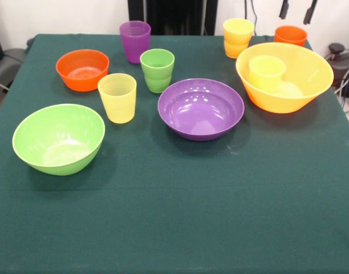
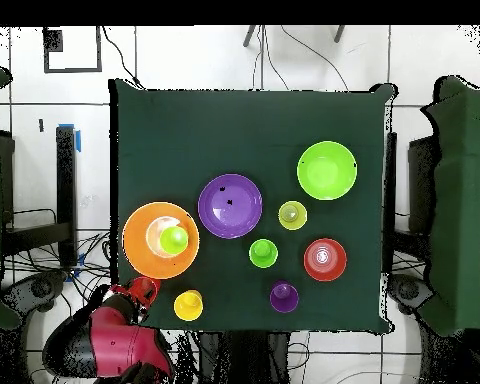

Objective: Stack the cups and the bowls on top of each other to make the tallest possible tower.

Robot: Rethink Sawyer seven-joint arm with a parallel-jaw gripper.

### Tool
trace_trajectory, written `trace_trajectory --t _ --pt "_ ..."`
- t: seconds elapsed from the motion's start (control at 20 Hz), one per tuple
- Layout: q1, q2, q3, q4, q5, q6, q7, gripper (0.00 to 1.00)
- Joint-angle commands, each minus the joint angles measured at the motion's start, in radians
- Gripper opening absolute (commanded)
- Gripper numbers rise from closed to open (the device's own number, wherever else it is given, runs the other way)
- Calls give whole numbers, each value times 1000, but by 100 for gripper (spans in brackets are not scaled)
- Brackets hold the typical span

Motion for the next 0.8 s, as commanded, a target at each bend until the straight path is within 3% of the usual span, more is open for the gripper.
trace_trajectory --t 0.05,0.3,0.8 --pt "34 85 78 21 65 -78 267 100" --pt "60 133 78 -9 89 -95 285 100" --pt "87 159 58 -31 93 -82 299 100"
